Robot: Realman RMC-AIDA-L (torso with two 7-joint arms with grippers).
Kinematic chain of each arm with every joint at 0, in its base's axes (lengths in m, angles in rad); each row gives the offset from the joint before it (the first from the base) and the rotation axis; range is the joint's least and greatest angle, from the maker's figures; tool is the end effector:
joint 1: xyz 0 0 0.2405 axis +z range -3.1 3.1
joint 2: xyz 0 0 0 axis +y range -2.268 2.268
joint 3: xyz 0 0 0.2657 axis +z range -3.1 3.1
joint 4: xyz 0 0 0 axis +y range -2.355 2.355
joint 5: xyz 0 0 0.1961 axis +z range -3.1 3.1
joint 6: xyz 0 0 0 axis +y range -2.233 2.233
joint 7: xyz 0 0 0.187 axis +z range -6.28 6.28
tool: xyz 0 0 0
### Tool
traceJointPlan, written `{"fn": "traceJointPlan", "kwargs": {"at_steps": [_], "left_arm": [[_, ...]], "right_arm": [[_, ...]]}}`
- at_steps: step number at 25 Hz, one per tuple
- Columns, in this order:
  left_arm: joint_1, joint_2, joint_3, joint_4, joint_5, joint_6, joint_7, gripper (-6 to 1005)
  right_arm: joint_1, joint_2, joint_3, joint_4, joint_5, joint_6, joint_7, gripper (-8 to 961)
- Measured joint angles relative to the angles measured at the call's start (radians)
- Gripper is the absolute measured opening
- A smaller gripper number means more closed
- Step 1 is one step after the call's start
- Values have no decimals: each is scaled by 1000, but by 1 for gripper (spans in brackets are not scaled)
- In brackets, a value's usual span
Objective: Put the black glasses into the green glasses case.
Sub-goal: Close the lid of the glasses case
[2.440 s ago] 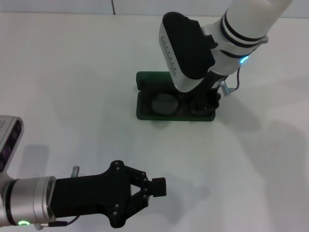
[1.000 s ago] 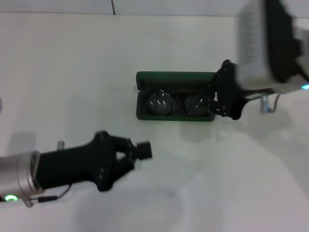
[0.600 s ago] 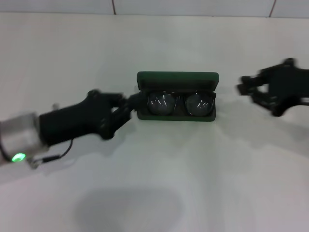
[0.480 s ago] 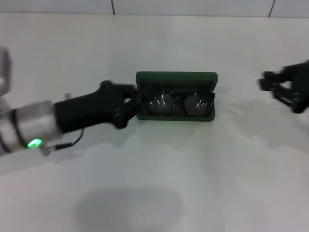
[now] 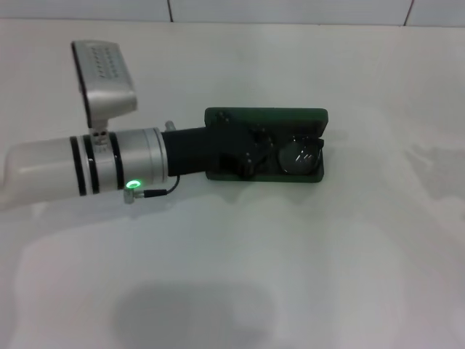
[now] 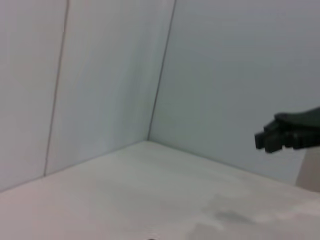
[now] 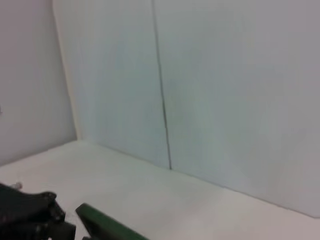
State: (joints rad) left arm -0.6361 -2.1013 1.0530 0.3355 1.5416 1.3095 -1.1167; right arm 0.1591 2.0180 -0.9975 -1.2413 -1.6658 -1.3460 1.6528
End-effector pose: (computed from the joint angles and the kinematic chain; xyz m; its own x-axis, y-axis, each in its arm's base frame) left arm -0.1994 0.3507 -0.1087 0.7640 0.2582 0.5913 0.4105 -0.9015 -0.1367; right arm 0.2605 0.3282 0.0551 0.8091 -0.2500 -0.5319 -0.5212 -0.7234 -0.4528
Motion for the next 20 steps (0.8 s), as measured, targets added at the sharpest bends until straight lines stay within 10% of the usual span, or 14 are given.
{"fn": "traceJointPlan", "kwargs": {"at_steps": [13, 20], "left_arm": [[6, -6, 411, 76, -297, -280, 27, 35], [2, -2, 458, 88, -346, -363, 36, 36]], "right_arm": [[23, -2, 124, 141, 55, -109, -78, 134], [34, -1, 124, 163, 56, -123, -90, 138]]}}
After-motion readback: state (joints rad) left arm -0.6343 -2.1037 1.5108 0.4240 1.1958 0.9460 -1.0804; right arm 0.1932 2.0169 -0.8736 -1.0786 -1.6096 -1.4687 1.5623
